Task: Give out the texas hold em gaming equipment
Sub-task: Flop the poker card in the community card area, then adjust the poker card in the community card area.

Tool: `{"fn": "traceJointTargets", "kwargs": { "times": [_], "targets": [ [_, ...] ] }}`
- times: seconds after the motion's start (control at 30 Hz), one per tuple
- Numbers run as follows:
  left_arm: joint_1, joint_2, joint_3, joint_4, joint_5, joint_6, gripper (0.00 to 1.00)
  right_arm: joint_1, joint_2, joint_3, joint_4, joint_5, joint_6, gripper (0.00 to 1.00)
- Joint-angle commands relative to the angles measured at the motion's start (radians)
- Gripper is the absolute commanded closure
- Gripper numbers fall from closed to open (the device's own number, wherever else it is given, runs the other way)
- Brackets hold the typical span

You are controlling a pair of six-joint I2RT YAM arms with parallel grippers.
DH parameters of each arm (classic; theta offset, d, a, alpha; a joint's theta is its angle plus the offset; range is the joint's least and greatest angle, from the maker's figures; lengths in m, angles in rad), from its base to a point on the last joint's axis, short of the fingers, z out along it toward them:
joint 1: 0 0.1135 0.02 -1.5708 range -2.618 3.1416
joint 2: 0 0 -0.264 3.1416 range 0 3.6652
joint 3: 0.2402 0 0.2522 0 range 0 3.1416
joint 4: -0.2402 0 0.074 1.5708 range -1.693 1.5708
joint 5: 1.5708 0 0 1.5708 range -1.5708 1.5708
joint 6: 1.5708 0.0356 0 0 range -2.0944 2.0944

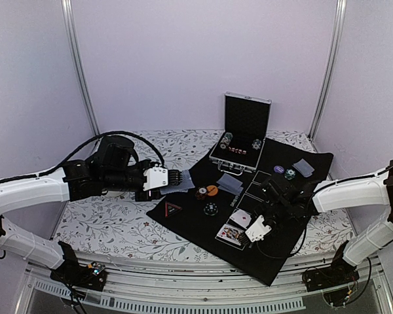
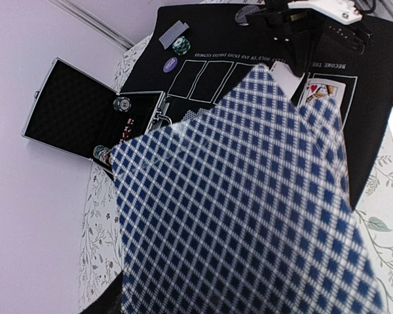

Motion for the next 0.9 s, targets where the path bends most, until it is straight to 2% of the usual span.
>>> {"fn": "traceJointTargets", "kwargs": {
  "times": [0.0, 0.07, 0.2, 0.27, 0.37, 0.43, 0.47, 0.5, 0.57, 0.67, 0.87],
  "targets": [
    [-0.012, -0.021, -0.008, 0.014, 0.013, 0.001, 0.52, 0.006, -0.046, -0.025, -0.015, 0.036, -0.021, 0.78],
    [-0.012, -0.02, -0.008, 0.014, 0.014, 0.001, 0.52, 0.007, -0.064, -0.028, -0.027, 0.045, -0.031, 0.7],
    [-0.013, -0.019, -0.008, 0.012, 0.011, 0.002, 0.52, 0.006, -0.117, -0.019, -0.029, 0.037, -0.025, 0.64],
    [-0.013, -0.019, -0.008, 0.011, 0.01, 0.003, 0.52, 0.007, -0.161, 0.004, 0.031, 0.005, 0.049, 0.6],
    [-0.013, -0.019, -0.008, 0.01, 0.013, 0.003, 0.52, -0.011, -0.206, 0.064, 0.164, -0.053, 0.36, 0.45],
    [-0.013, -0.018, -0.008, 0.008, 0.012, 0.003, 0.52, -0.053, -0.194, 0.131, 0.199, -0.07, 0.62, 0.43],
    [-0.013, -0.018, -0.007, 0.008, 0.012, 0.003, 0.52, -0.08, -0.176, 0.168, 0.198, -0.051, 0.814, 0.43],
    [-0.012, -0.019, -0.008, 0.008, 0.012, 0.002, 0.52, -0.104, -0.149, 0.203, 0.188, -0.025, 0.932, 0.43],
    [-0.012, -0.019, -0.008, 0.008, 0.011, 0.003, 0.52, -0.138, -0.076, 0.282, 0.103, 0.053, 1.232, 0.5],
    [-0.013, -0.018, -0.007, 0.008, 0.014, 0.003, 0.52, -0.145, 0.045, 0.367, -0.043, 0.106, 1.416, 0.6],
    [-0.013, -0.021, -0.005, 0.007, 0.012, 0.003, 0.52, -0.146, 0.172, 0.366, -0.091, 0.145, 1.667, 0.74]
  ]
}}
